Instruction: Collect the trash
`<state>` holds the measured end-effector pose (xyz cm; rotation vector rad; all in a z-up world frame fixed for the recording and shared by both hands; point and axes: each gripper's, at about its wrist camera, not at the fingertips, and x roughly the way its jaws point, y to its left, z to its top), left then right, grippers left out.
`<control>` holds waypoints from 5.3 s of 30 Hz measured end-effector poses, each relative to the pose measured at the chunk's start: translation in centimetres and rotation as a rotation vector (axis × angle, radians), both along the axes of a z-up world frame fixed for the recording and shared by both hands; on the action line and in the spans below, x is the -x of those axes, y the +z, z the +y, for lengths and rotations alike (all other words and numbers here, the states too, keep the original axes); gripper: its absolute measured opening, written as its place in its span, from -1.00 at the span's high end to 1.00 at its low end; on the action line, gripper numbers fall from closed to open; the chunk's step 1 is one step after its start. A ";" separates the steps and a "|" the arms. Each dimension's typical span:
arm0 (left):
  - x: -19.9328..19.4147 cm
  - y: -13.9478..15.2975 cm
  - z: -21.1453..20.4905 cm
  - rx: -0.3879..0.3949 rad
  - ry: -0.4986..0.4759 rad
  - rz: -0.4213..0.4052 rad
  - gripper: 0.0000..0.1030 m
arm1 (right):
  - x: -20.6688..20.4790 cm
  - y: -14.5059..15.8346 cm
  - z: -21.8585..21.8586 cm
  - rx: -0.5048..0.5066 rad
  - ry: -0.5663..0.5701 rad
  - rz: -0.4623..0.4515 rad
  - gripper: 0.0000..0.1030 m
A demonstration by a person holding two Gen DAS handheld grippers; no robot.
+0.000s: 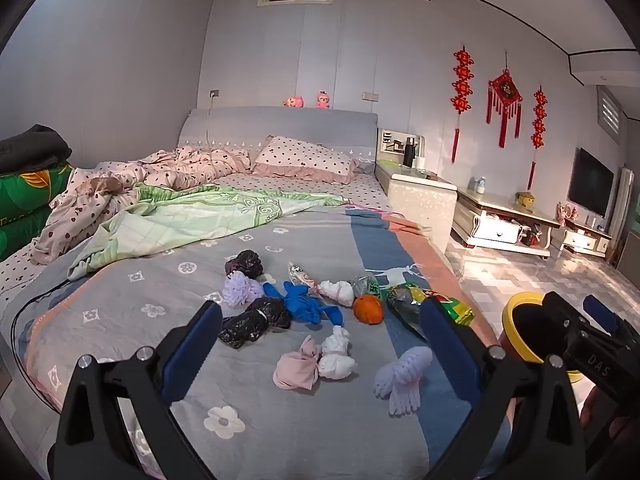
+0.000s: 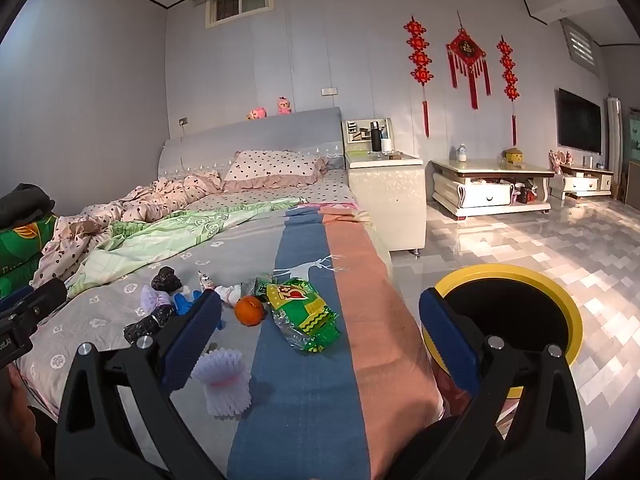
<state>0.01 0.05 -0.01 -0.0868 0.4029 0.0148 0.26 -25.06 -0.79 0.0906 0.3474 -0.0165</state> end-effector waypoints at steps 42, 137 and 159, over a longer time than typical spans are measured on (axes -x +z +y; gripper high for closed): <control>-0.2 0.1 -0.2 0.003 -0.006 -0.003 -0.85 | -0.1 -0.2 -0.3 -0.021 0.000 0.008 -0.84; -16.3 -8.0 8.1 -0.018 -0.048 0.426 -0.85 | -20.9 -6.5 1.2 0.068 0.310 0.476 -0.84; -23.6 -14.2 9.6 -0.056 -0.145 0.538 -0.45 | -28.0 -12.5 1.6 -0.087 0.402 0.742 -0.45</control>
